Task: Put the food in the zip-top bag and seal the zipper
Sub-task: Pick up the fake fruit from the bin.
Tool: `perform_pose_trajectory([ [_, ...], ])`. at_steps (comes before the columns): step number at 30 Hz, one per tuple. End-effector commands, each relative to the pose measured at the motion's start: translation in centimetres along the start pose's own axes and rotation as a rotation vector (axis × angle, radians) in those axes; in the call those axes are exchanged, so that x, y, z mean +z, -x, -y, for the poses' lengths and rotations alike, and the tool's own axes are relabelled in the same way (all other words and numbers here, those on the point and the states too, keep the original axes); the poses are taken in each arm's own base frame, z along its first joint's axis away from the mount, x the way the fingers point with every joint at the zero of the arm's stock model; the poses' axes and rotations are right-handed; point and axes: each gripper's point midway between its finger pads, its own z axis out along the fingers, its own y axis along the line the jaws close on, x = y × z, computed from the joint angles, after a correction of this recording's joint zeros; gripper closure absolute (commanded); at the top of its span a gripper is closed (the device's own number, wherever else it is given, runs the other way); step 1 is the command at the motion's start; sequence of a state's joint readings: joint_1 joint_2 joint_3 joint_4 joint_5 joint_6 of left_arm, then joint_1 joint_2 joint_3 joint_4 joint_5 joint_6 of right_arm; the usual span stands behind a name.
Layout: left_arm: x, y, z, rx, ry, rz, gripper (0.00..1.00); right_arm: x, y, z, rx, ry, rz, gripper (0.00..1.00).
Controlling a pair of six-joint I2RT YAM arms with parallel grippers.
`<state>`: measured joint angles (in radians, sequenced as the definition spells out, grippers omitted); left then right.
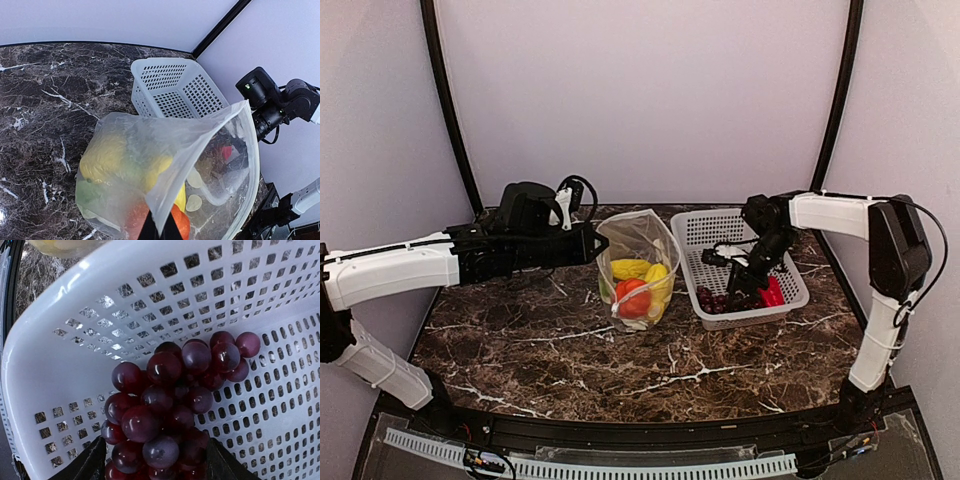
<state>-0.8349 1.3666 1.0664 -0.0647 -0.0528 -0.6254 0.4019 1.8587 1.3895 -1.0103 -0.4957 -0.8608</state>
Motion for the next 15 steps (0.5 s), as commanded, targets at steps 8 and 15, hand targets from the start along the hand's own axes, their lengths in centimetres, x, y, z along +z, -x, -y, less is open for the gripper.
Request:
perform_pose_trajectory([
  [8,-0.7,0.0,-0.3,-0.010,0.006,0.007,0.99,2.8,-1.6,1.4,0.073,0.023,-0.060,0.44],
  [15,-0.8,-0.2,-0.4,-0.016,0.005,0.007,0.99,1.9,-0.7,2.2,0.095,0.003,-0.044,0.77],
])
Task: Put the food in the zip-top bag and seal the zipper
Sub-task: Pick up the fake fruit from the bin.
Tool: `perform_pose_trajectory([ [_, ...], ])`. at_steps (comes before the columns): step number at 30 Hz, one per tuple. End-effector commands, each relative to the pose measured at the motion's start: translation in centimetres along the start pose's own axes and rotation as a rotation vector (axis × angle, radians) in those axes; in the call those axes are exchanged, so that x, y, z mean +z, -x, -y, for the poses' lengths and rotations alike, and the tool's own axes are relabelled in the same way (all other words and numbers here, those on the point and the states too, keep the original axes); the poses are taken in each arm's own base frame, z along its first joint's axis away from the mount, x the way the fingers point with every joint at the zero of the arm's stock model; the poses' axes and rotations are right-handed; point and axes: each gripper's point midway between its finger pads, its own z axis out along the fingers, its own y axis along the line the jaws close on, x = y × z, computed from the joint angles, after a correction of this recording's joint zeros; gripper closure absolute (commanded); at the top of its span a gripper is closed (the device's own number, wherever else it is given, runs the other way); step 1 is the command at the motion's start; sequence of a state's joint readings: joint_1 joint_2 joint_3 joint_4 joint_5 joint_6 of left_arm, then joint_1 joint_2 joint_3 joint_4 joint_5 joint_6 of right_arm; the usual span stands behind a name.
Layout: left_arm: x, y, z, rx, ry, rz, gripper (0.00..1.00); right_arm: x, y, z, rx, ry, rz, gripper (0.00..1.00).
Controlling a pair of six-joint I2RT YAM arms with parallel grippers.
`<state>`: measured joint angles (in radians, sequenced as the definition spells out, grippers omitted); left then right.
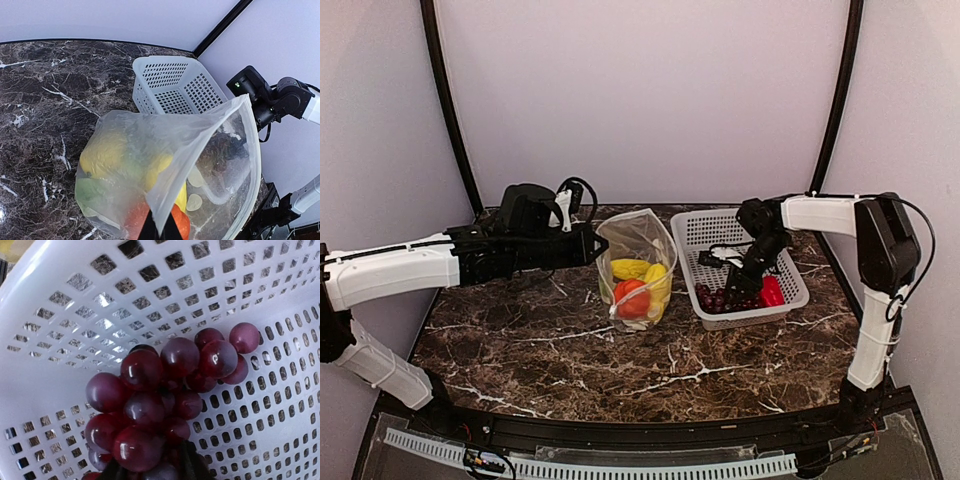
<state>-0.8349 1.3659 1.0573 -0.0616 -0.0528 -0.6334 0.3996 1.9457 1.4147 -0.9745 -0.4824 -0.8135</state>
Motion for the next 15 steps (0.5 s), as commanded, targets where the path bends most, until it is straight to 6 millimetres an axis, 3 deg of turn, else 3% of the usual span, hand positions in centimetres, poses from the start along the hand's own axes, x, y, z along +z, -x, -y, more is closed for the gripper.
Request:
perform_pose_trajectory([
  [1,-0.9,0.1,-0.3,-0.009,0.001,0.012,0.99,-0.3,-0.1,0.7,0.044,-0.013,-0.016,0.82],
  [4,-0.9,-0.1,-0.4,-0.011,0.003,0.014,0.99,-1.3,0.3,1.0,0.057,-0.028,0.001,0.94],
  [7,-0.8,-0.1,-0.4,-0.012,0.001,0.013,0.99,-2.3,0.6,1.3,0.065,-0.051,0.016,0.99],
  [15,-0.6,0.0,-0.2,-0.009,-0.006,0.016,0.99,-5.8,1.9,1.9,0.084,-0.114,0.083,1.00],
])
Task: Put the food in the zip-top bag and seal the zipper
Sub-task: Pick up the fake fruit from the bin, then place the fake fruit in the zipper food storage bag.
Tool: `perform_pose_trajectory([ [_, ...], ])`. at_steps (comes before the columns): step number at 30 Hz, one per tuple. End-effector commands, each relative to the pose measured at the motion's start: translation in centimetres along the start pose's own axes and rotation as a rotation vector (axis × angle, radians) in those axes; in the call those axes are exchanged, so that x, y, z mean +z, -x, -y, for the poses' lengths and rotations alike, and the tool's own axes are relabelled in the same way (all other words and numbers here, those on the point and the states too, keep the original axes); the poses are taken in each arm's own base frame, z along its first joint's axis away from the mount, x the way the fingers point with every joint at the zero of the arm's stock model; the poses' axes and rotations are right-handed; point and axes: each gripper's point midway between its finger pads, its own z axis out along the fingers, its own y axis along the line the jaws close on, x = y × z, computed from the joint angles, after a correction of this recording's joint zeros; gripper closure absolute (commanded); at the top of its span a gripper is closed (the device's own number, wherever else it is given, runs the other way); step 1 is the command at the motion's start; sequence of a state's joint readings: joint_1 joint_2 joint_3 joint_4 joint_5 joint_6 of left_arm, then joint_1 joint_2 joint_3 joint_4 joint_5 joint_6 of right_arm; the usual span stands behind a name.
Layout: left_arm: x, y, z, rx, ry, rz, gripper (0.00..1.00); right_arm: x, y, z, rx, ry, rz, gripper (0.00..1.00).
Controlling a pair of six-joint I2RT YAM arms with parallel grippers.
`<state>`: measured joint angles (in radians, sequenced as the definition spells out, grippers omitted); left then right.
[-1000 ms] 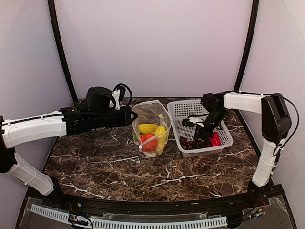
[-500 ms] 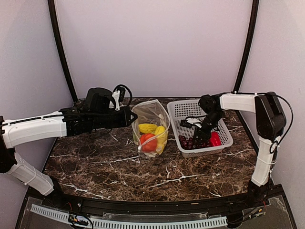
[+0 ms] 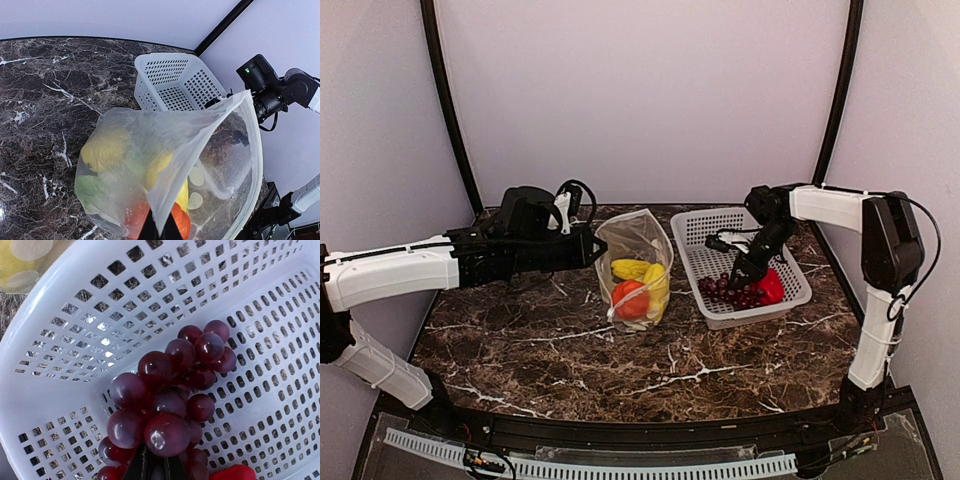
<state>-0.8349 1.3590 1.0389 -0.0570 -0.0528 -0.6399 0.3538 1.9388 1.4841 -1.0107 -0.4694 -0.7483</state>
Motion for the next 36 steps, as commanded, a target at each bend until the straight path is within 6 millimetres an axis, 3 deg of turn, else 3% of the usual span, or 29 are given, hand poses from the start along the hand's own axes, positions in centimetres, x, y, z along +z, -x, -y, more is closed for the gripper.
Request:
perform_pose_trajectory([
  [1,-0.6,0.4,0.1,-0.003,-0.009,0.020,0.99,-3.7,1.8,0.2,0.000,-0.064,0.069,1.00],
  [10,-0.4,0.3,0.0,-0.007,-0.011,0.018,0.99,-6.7,3.7,0.1,0.033,-0.092,0.149,1.00],
  [19,-0.3,0.7,0.4,0.002,-0.013,0.018,0.99,-10.5,6.4,-1.7,0.033,-0.091,0.266,1.00],
  [28,0.3,0.8,0.6,-0.005,-0.023,0.018,0.99,-18.3,10.5,-7.7,-0.037,-0.027,0.488,1.00],
  [36,0.9,0.7,0.5,-0.029,-0.014,0.017,0.99,-21.9,12.4,-13.9,-0.147,0.053,0.585,1.00],
])
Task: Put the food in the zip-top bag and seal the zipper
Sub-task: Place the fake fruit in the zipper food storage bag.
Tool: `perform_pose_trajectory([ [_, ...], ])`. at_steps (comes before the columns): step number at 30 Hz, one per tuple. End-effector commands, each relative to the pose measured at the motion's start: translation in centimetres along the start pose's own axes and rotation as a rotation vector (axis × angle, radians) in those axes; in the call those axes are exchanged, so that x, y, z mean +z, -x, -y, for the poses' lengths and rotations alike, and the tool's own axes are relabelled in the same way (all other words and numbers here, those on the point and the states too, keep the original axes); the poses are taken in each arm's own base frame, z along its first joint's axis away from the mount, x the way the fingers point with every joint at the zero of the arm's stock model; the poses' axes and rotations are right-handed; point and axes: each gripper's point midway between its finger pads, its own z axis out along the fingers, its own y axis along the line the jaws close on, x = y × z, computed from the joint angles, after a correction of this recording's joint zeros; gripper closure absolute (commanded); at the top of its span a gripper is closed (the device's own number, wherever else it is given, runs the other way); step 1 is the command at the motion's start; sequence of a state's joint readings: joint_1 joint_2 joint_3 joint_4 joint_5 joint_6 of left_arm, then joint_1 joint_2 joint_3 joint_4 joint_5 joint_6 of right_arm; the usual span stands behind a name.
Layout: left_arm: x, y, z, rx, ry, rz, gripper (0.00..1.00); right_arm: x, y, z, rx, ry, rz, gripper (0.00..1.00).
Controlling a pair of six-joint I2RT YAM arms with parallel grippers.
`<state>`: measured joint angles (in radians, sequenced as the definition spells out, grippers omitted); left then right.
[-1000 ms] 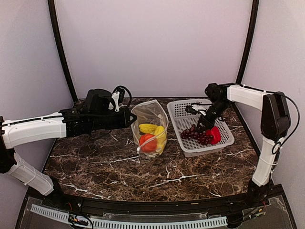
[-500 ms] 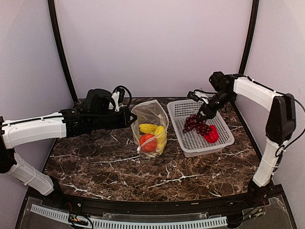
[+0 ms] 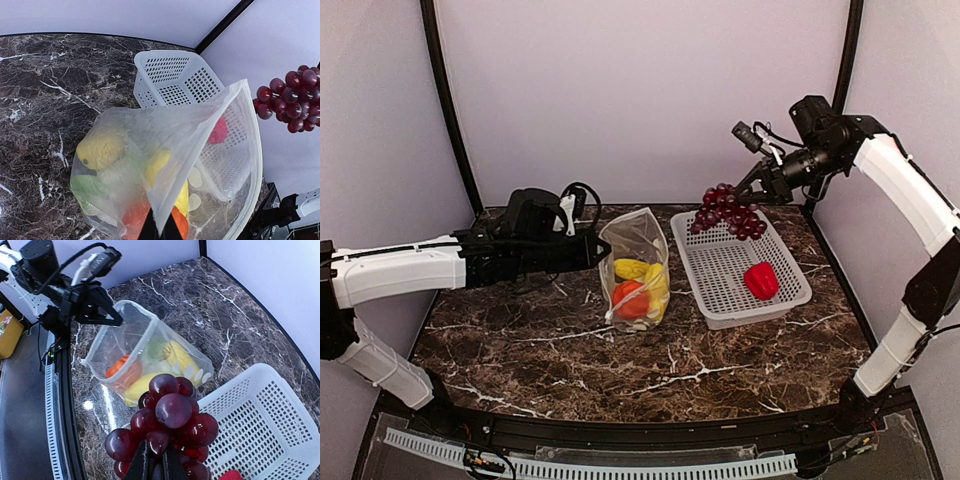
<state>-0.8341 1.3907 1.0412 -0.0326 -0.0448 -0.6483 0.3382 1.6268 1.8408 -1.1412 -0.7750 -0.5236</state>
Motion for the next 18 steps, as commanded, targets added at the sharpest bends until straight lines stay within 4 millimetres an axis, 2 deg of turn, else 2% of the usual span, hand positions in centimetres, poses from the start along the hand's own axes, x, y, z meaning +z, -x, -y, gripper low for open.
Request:
perform_pose_trajectory([
  [1,0.1,1.0,0.6,-0.023,-0.013,0.024,0.99,-1.1,2.4,-5.1,-0.045,0.120,0.071,1.00],
  [7,0.4,1.2,1.3,-0.031,-0.037,0.018,0.99,0.0,3.2,-11.4,-0.179,0.257,0.073,1.00],
  [10,0.4,1.4,1.5,-0.032,-0.049,0.020,0.99,0.7,3.7,-13.4,-0.213,0.303,0.068,1.00],
  [13,0.5,1.4,1.7,-0.031,-0.056,0.018,0.99,2.0,4.0,-13.7,-0.218,0.317,0.045,1.00],
  [18,0.5,1.2,2.5,-0.035,-0.092,-0.004,0.99,4.7,4.0,-11.9,-0.167,0.279,-0.011,1.00],
])
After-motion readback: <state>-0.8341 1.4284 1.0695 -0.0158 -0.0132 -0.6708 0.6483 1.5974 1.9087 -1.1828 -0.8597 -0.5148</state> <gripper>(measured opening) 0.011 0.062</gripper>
